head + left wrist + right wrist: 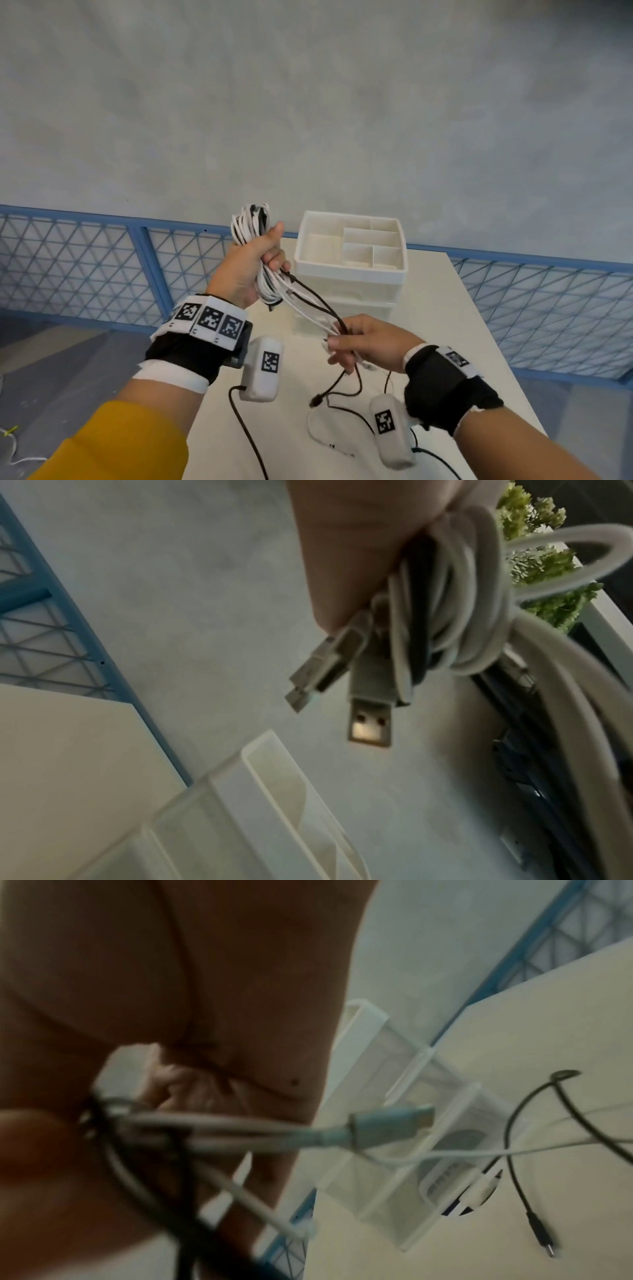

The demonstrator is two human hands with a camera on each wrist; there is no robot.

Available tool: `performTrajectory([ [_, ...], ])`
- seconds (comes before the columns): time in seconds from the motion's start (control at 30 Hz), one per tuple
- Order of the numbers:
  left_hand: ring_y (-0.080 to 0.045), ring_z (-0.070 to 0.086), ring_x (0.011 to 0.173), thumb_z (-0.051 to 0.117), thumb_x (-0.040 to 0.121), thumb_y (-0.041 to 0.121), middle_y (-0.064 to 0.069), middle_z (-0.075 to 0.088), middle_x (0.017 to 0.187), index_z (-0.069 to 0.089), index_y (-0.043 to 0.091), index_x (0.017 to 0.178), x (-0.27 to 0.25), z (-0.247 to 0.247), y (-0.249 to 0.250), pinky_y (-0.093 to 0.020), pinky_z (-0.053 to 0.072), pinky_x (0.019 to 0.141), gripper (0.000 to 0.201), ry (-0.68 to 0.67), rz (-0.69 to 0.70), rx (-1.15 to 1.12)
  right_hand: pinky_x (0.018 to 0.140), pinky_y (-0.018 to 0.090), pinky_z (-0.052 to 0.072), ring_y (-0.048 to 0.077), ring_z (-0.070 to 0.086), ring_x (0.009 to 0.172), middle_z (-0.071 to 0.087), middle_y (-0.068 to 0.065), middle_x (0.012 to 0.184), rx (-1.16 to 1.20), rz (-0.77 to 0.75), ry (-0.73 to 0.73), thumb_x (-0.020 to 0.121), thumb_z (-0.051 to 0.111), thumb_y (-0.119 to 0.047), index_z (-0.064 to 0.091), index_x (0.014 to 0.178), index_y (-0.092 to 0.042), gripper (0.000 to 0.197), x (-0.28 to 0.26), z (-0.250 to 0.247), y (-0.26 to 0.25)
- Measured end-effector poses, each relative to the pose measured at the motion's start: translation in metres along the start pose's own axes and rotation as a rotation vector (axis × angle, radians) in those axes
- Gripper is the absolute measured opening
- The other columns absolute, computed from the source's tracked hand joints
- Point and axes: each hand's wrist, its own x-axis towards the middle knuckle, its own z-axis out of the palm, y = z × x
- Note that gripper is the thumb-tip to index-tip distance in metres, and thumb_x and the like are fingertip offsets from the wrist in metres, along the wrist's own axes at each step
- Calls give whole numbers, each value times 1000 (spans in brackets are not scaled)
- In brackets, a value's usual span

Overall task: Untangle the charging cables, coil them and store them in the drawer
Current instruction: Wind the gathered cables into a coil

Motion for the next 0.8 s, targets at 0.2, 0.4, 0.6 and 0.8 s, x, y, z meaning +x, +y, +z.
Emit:
performTrajectory([
  [0.2,-8,35,33,67,76,20,7,33,37,40,16,58,-17,-21,-3,-24,46,46,32,-161,-206,193,85,23,48,3,52,52,51,-13,47,-144,151,-125,91,46,-17,61,84,-16,17,-12,-43,-21],
  [0.4,-12,49,44,69,77,9,1,52,49,56,11,69,-25,1,-24,-25,47,50,16,-170,-229,668,68,24,36,11,48,69,55,-7,72,-893,210,77,91,51,-28,67,91,-17,19,4,-35,-56],
  [0.6,-14,69,78,65,77,-1,0,73,79,67,15,88,-35,14,-55,-25,53,75,21,-226,-239,516,71,24,40,27,61,88,68,13,101,-989,101,259,86,52,-9,66,99,-3,19,18,-5,-57],
  [0.8,-9,60,49,62,79,-3,-1,65,56,64,8,82,-32,18,-44,-22,50,49,12,-261,-249,514,80,30,46,26,63,93,70,15,102,-733,-39,331,89,49,-14,67,101,-4,23,9,-7,-56],
])
